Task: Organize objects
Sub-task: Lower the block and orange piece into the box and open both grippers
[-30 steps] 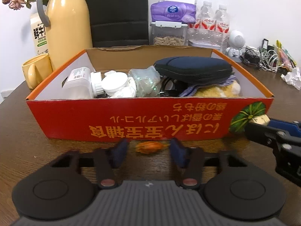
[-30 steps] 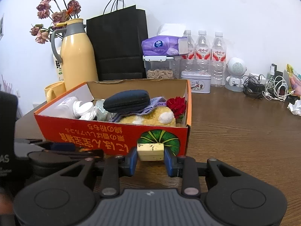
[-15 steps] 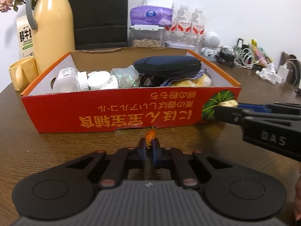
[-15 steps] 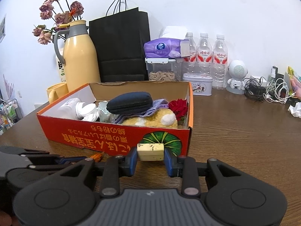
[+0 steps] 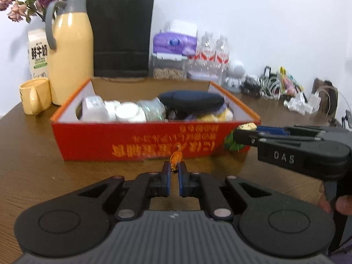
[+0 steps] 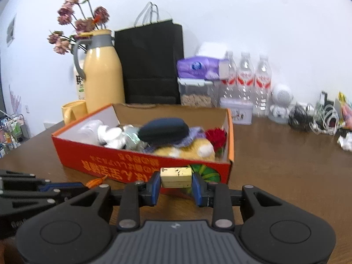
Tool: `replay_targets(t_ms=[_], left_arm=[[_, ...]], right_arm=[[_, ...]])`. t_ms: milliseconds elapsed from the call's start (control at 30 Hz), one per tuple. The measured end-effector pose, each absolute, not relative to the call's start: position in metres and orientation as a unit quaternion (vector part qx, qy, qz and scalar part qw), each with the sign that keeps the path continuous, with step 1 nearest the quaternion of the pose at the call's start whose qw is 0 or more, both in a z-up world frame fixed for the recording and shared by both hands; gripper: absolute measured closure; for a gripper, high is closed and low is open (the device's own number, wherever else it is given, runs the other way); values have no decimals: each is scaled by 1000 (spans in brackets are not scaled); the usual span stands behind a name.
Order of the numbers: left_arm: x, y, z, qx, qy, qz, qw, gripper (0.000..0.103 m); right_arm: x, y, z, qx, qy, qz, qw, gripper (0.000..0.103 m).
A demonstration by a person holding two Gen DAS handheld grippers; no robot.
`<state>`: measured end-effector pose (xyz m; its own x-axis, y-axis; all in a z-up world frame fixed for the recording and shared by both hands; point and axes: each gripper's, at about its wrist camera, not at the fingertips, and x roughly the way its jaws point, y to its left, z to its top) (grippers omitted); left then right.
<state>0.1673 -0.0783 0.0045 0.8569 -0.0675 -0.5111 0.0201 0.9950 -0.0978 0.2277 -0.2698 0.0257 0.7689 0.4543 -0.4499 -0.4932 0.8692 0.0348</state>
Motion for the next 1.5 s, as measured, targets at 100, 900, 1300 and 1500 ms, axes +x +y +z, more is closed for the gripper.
replay_targets(t_ms=[100, 900, 1300, 1500], left_arm=[[170, -69, 21, -44, 242, -14, 969, 96], [279, 1, 43, -59, 206, 7, 977, 95], [278, 7, 47, -25, 180, 87, 980, 0], [261, 8, 57, -25, 164, 94, 982, 0]], right_arm=[[225, -263, 37, -47, 210, 263, 941, 74], [311, -159, 70, -53, 188, 277, 941, 74], [321, -180, 59, -38, 195, 242, 950, 21], [314, -199, 68, -27, 192, 213, 958, 0]])
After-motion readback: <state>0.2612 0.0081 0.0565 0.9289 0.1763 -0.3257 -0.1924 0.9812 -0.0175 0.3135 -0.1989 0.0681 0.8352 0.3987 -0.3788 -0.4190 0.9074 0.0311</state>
